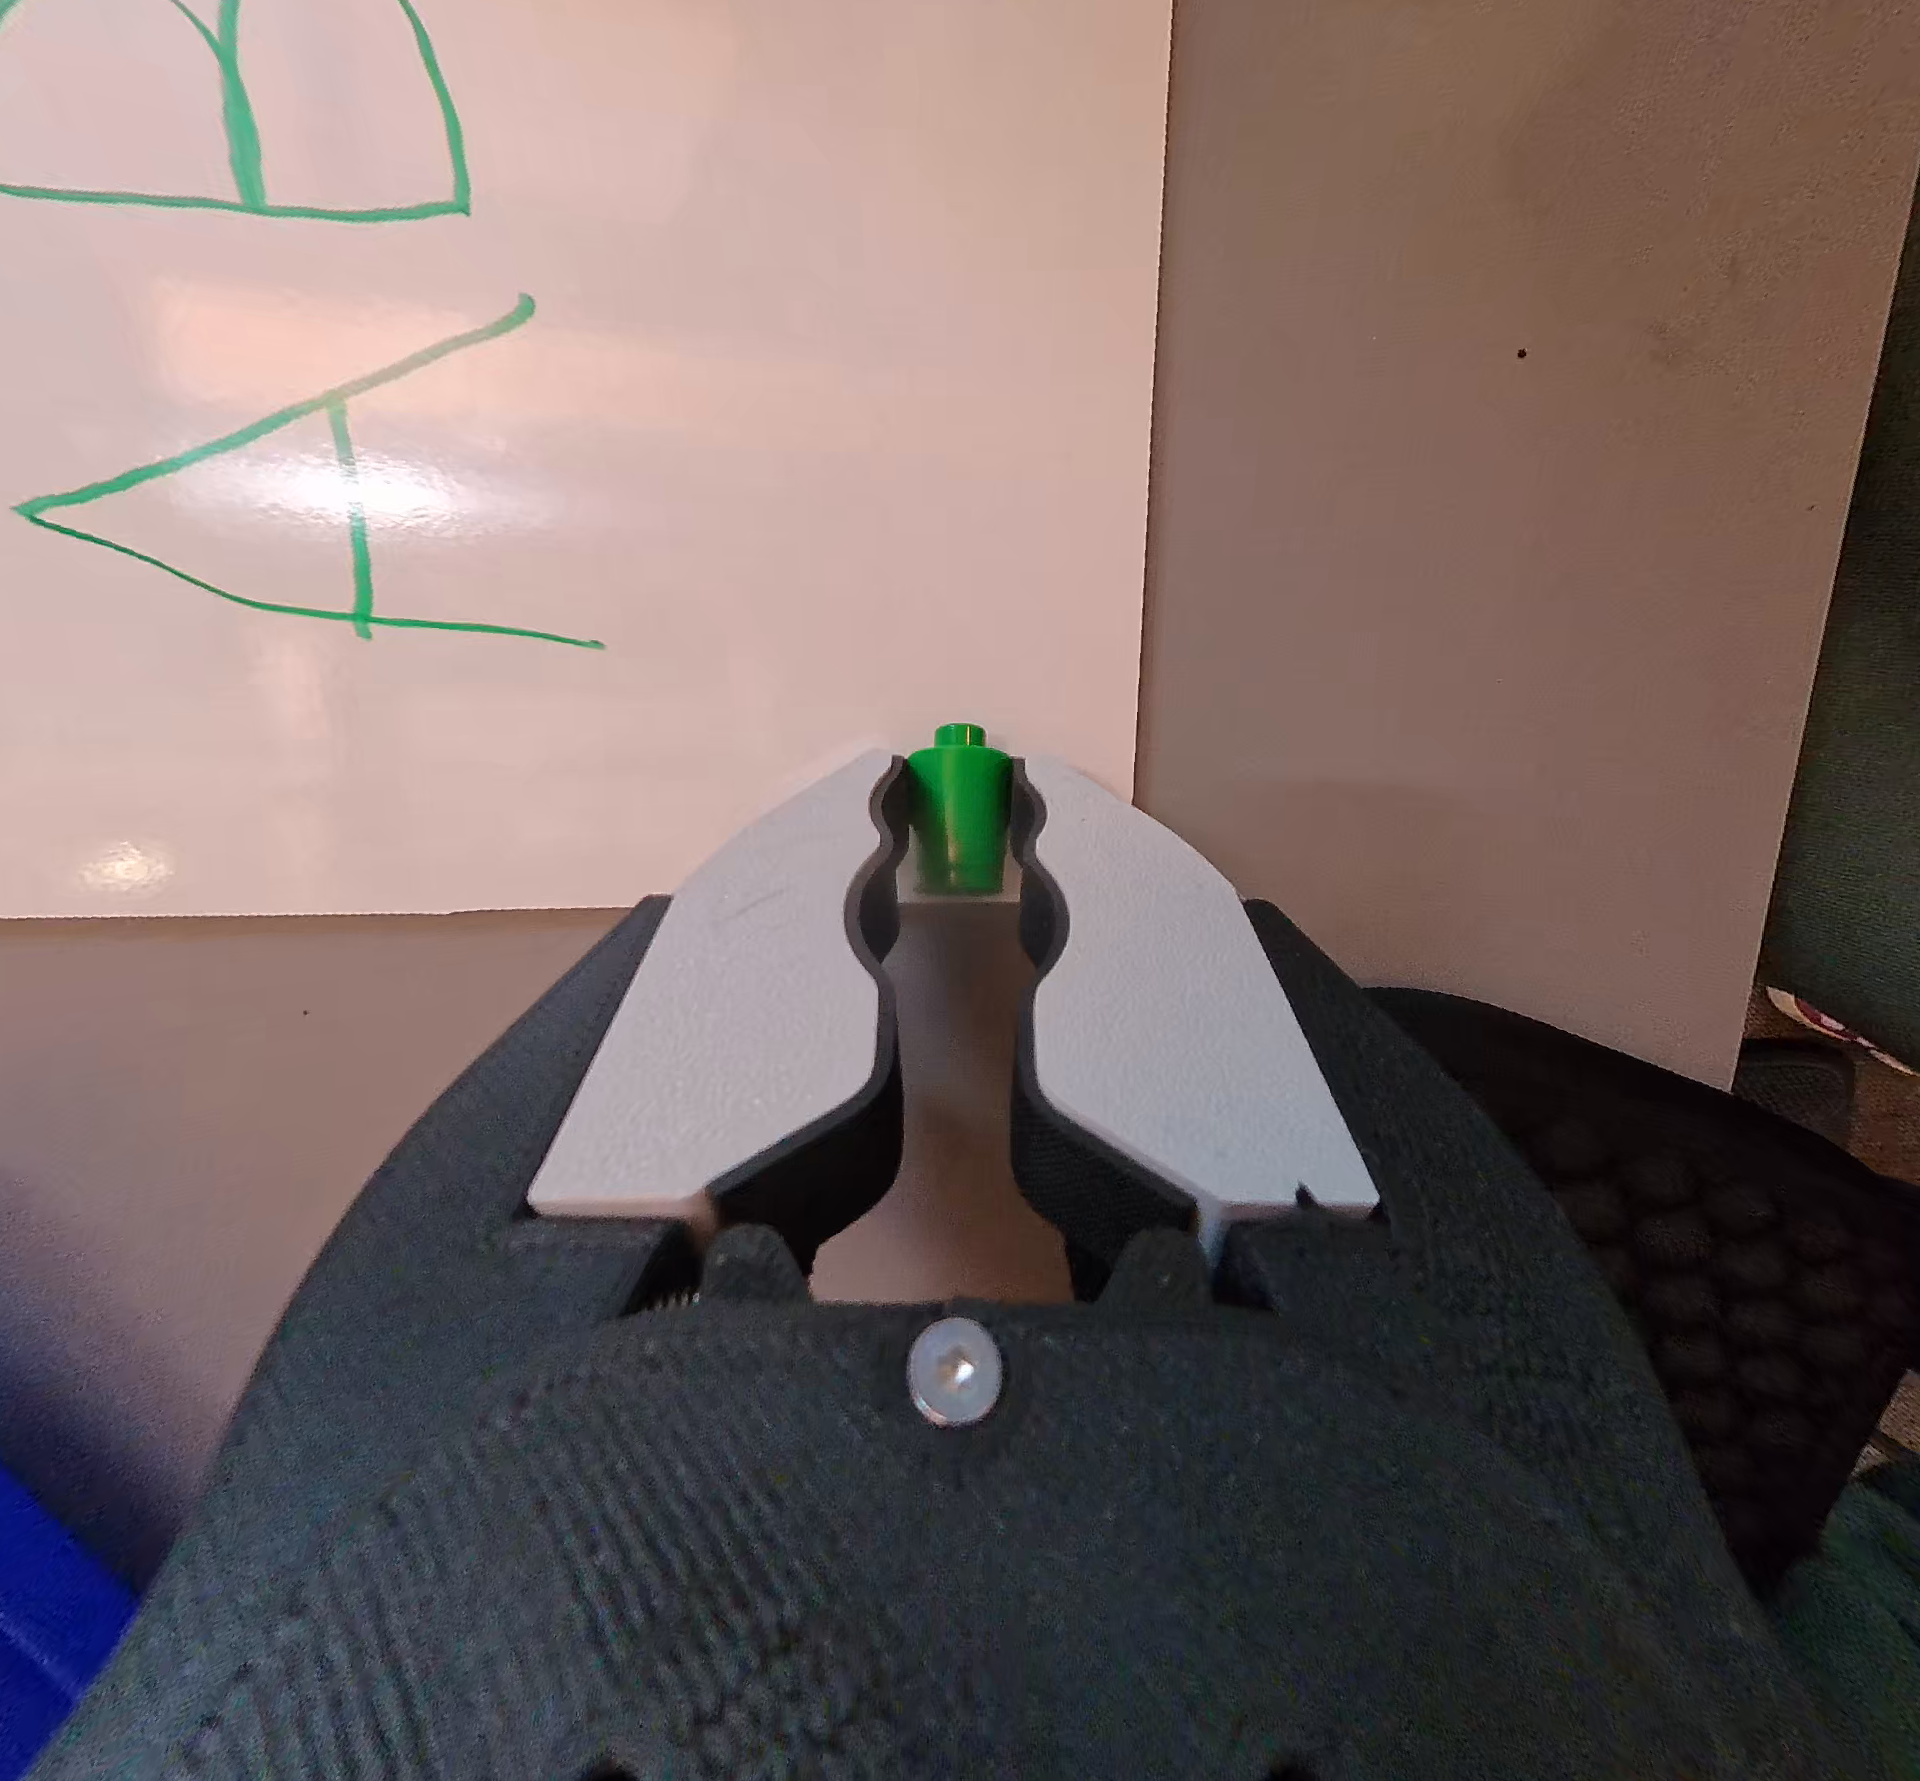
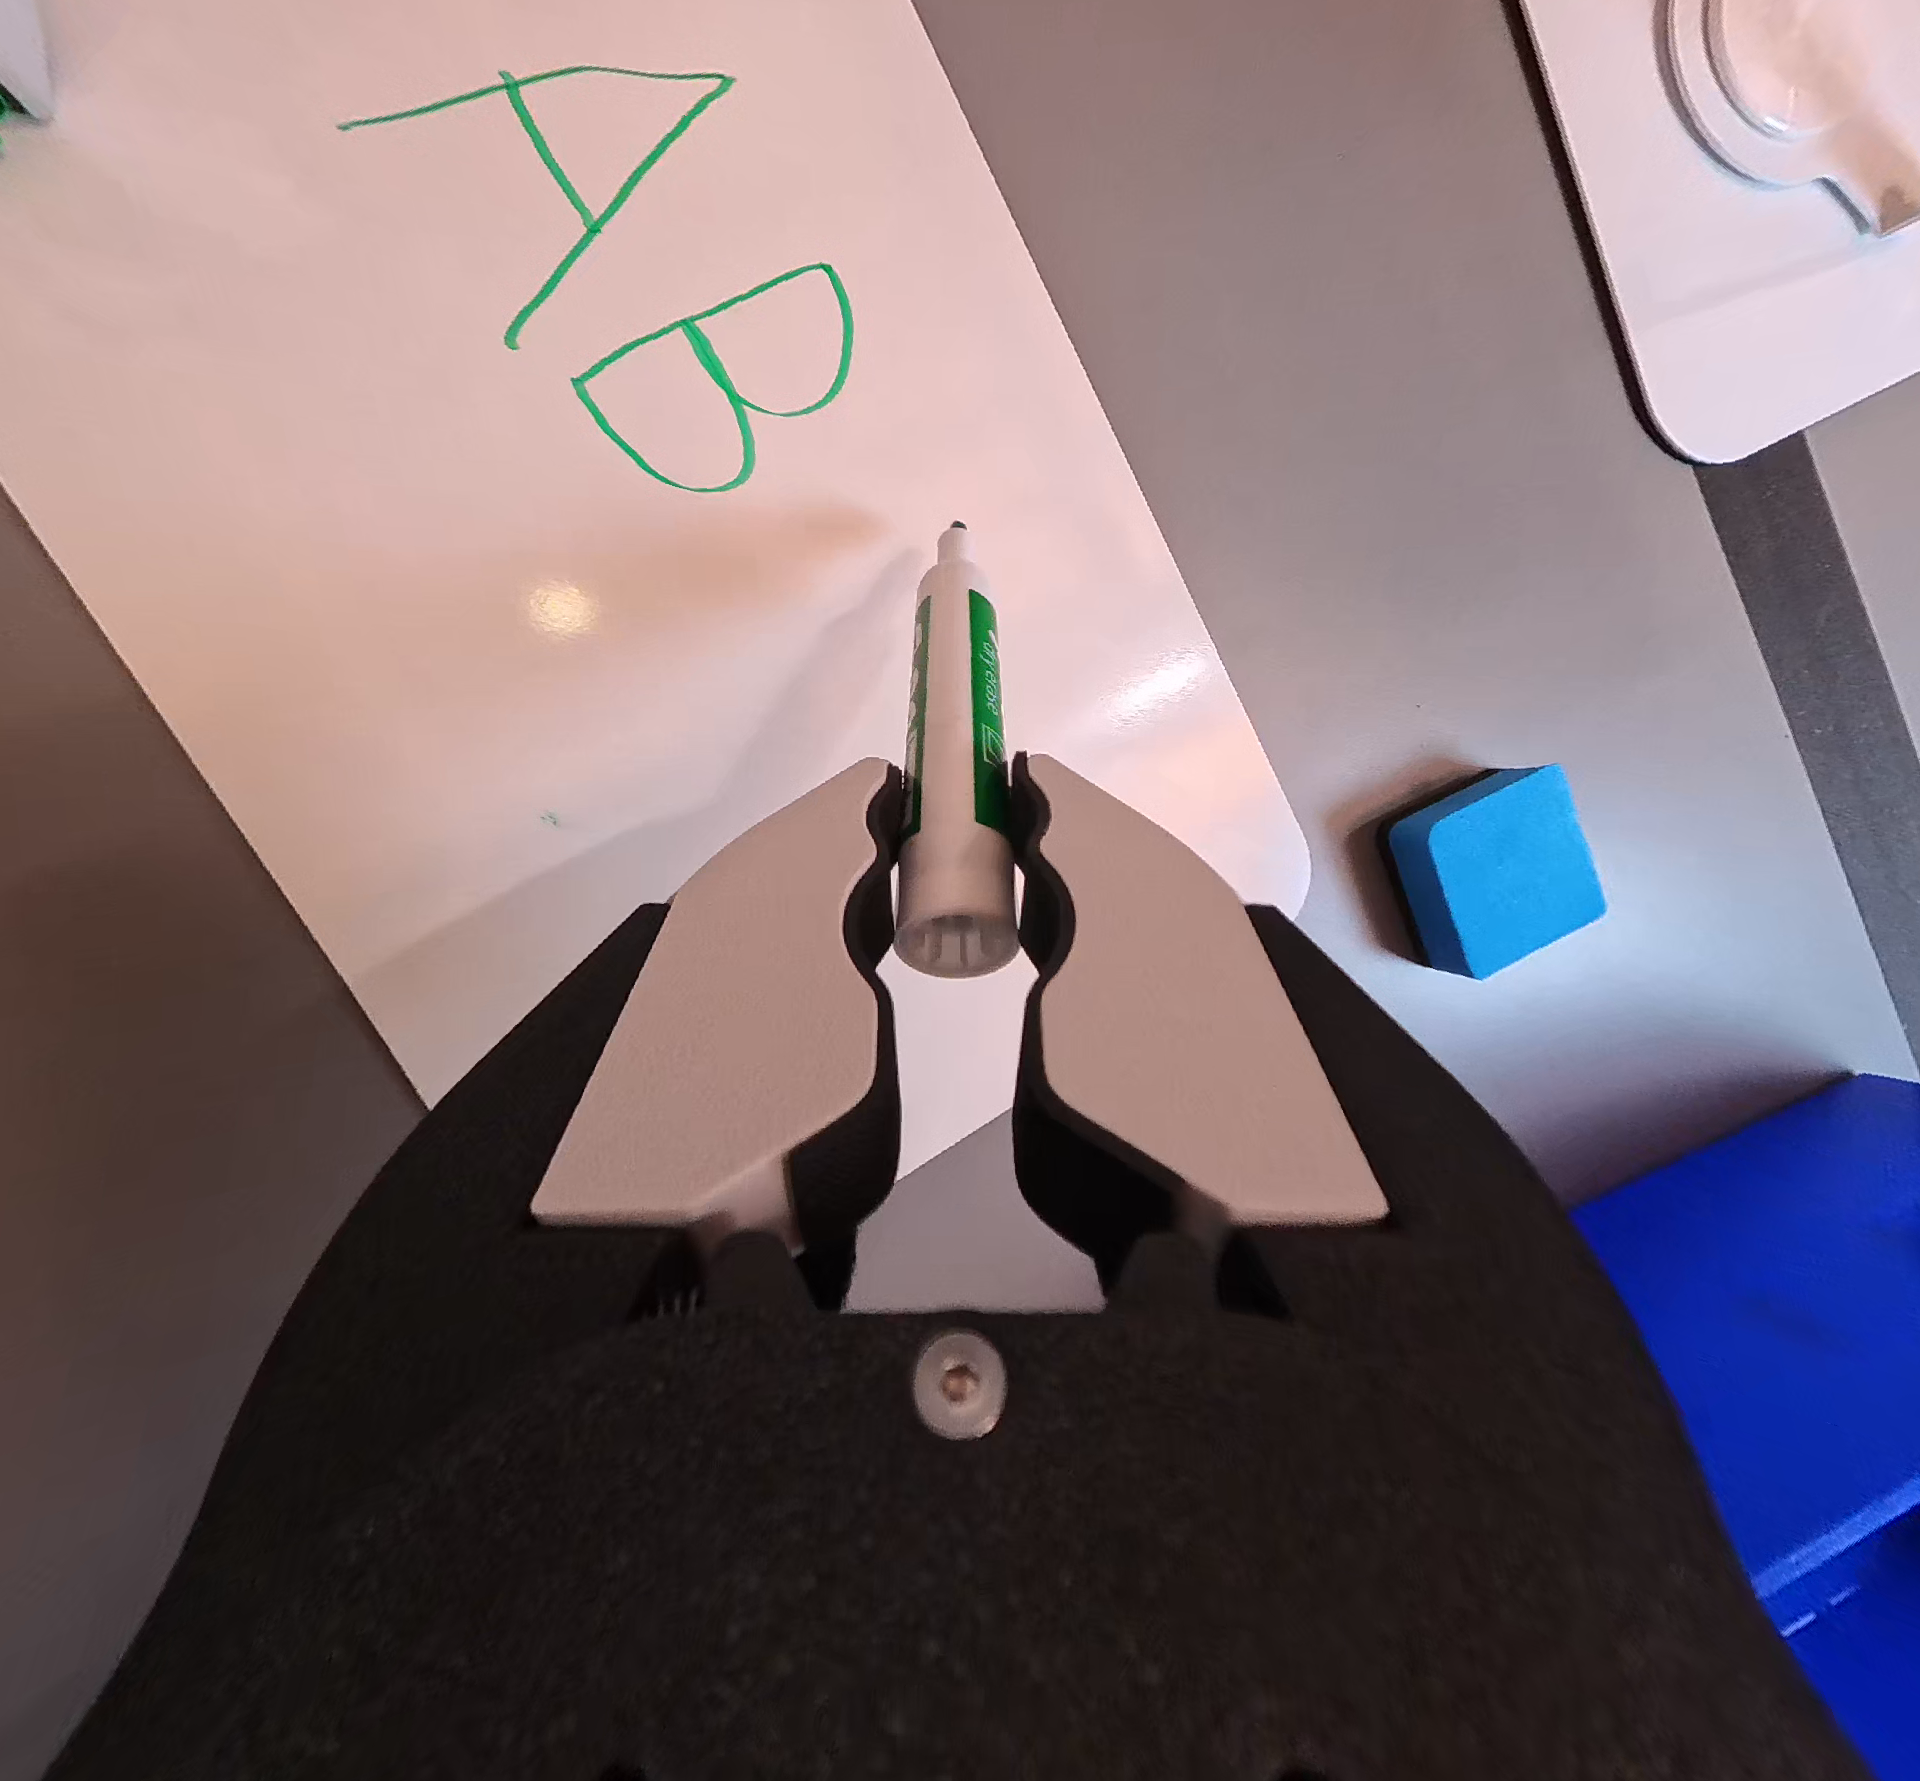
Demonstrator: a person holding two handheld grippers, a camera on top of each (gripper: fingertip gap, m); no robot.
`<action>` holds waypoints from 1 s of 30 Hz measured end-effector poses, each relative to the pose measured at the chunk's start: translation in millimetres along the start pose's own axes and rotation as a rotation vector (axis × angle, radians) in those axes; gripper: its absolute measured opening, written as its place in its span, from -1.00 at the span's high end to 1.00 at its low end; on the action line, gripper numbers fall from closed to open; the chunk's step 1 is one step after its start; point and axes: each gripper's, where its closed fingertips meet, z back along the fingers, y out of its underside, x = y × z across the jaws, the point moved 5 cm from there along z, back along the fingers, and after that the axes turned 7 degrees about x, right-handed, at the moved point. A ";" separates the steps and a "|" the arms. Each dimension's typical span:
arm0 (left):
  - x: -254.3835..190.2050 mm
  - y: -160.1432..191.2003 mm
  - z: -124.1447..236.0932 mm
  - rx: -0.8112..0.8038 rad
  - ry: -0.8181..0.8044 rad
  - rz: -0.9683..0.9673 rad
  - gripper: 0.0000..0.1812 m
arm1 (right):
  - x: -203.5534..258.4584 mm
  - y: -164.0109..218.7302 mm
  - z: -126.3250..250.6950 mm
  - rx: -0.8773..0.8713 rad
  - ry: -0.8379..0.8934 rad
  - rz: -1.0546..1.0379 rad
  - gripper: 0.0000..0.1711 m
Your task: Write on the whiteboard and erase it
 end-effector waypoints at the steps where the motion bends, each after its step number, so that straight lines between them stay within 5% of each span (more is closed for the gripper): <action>1: -0.1 0.0 0.0 0.000 0.000 0.000 0.79 | -0.2 0.0 0.0 0.000 0.000 0.000 0.77; 30: -1.2 1.9 0.4 -0.012 0.004 -0.002 0.79 | 0.6 -10.3 -17.9 0.026 -0.023 0.016 0.77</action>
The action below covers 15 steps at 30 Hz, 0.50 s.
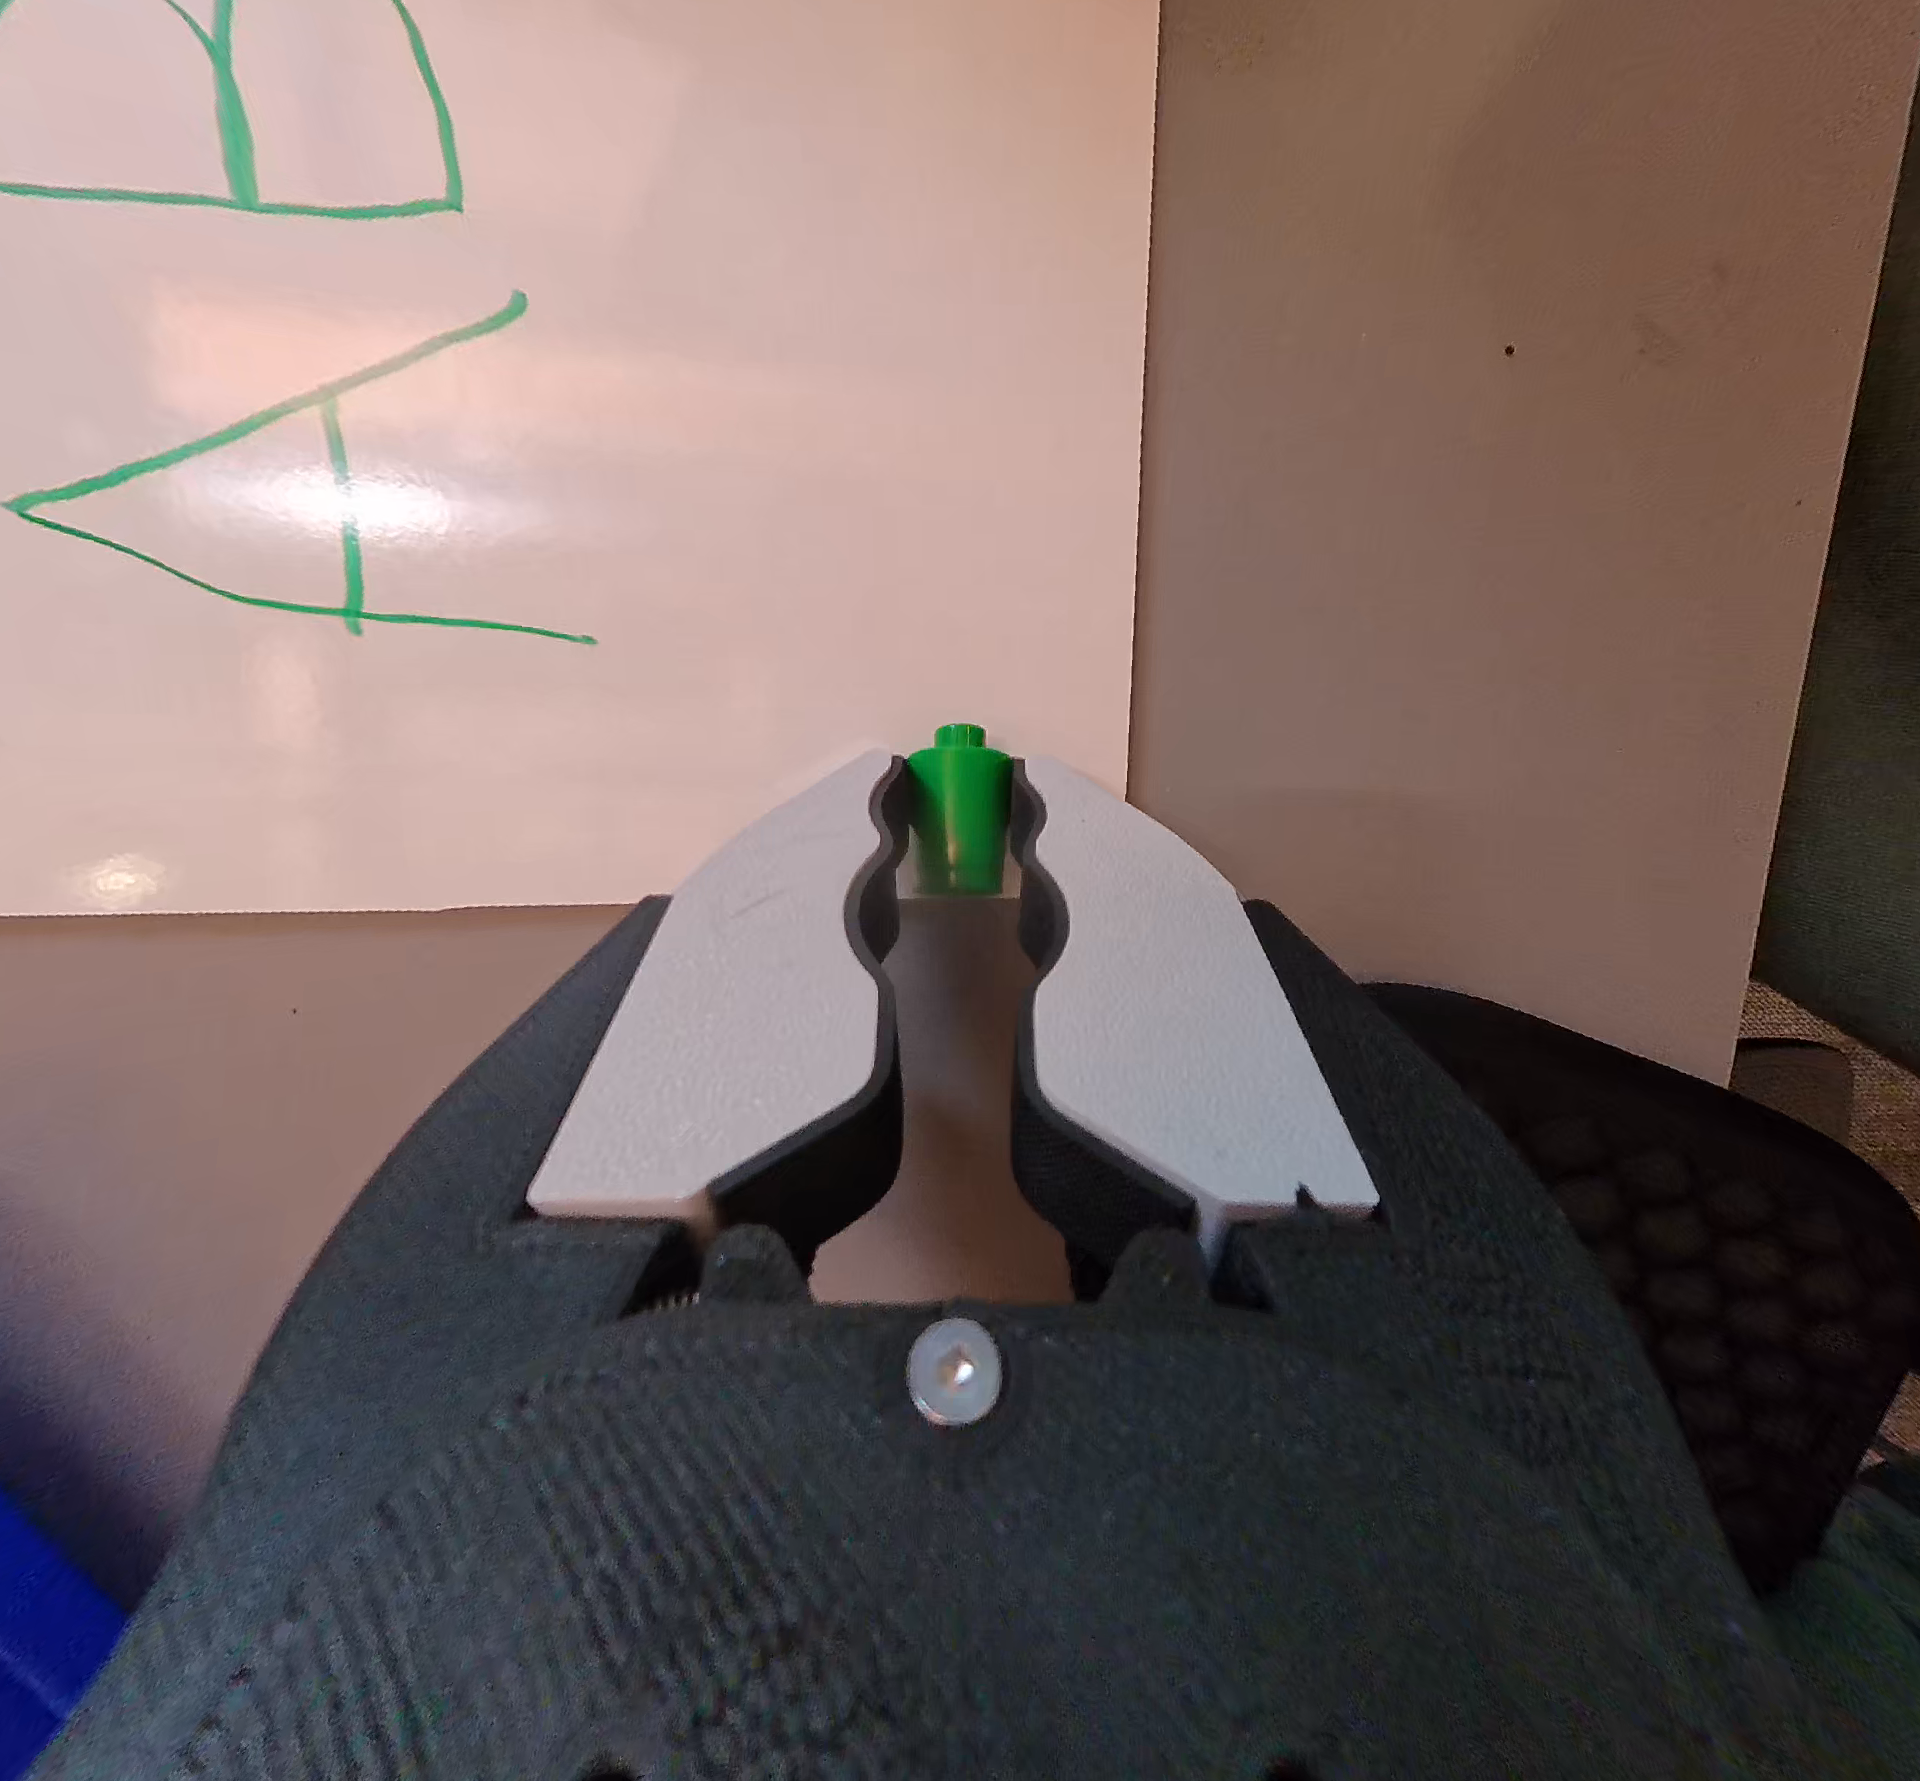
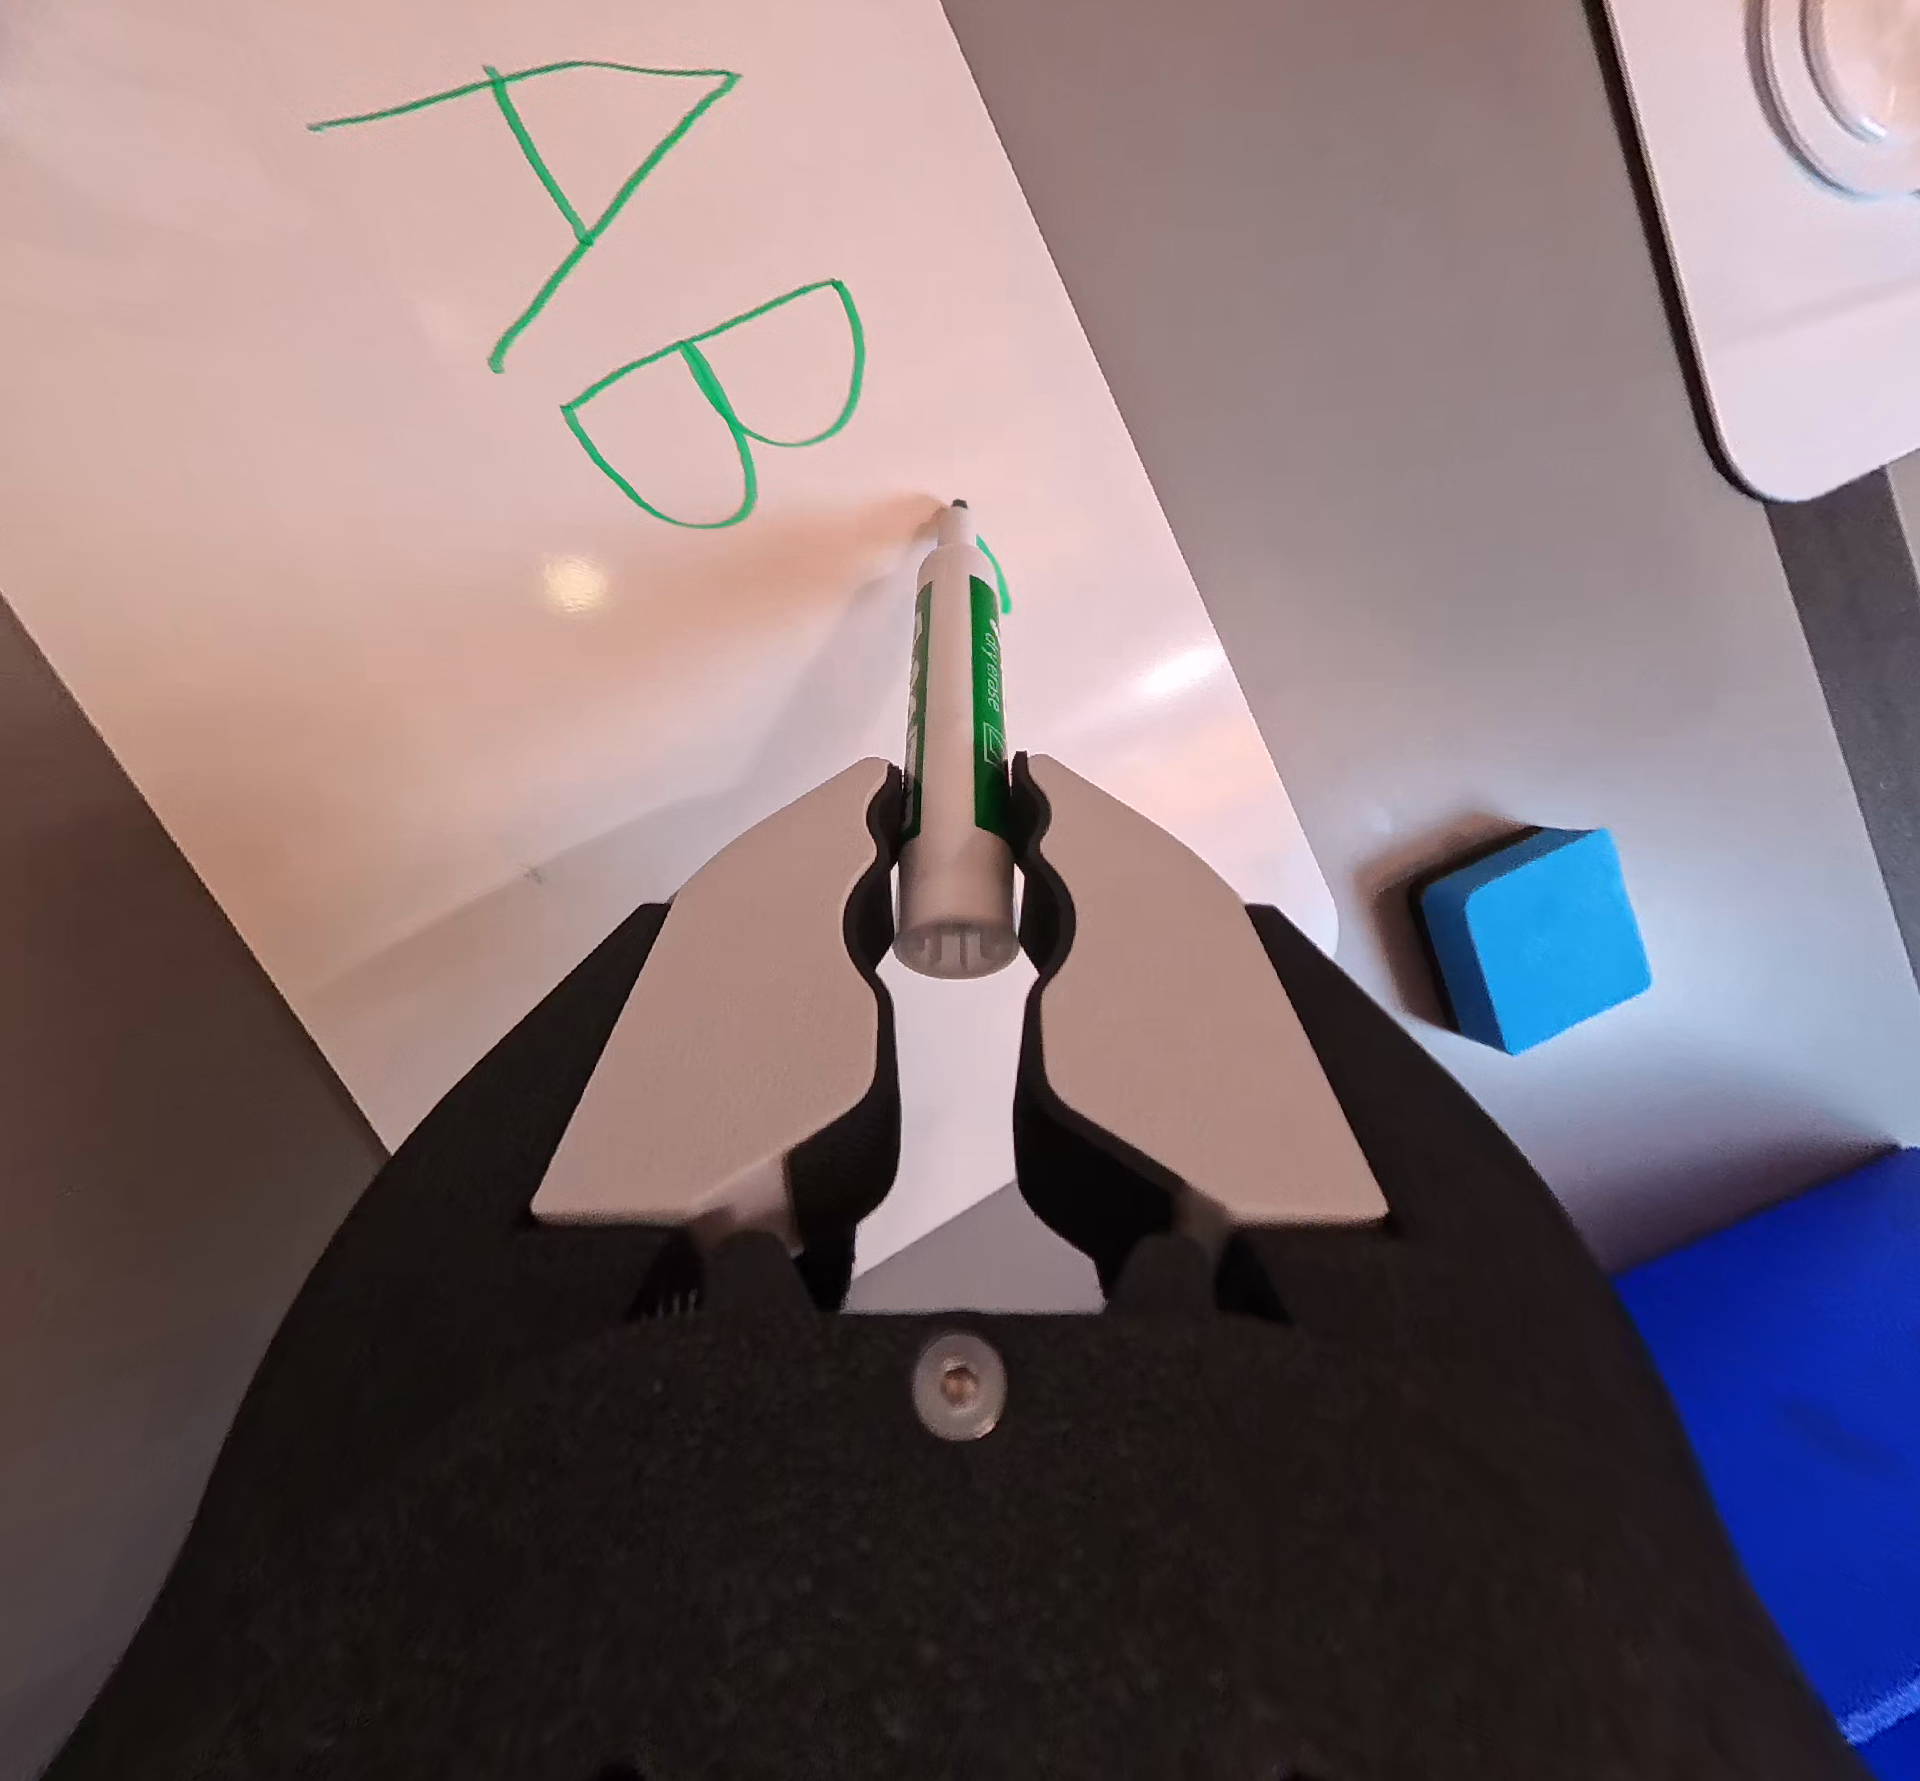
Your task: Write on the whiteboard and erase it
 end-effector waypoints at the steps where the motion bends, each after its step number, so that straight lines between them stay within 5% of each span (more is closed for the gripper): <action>1: 0.0 0.0 0.0 -0.001 0.000 0.000 0.79 | 2.1 -1.5 -0.1 -0.002 -0.006 0.005 0.77; 15: 0.1 0.0 0.3 0.003 -0.003 0.000 0.79 | 45.2 4.1 14.0 -0.014 -0.061 0.080 0.77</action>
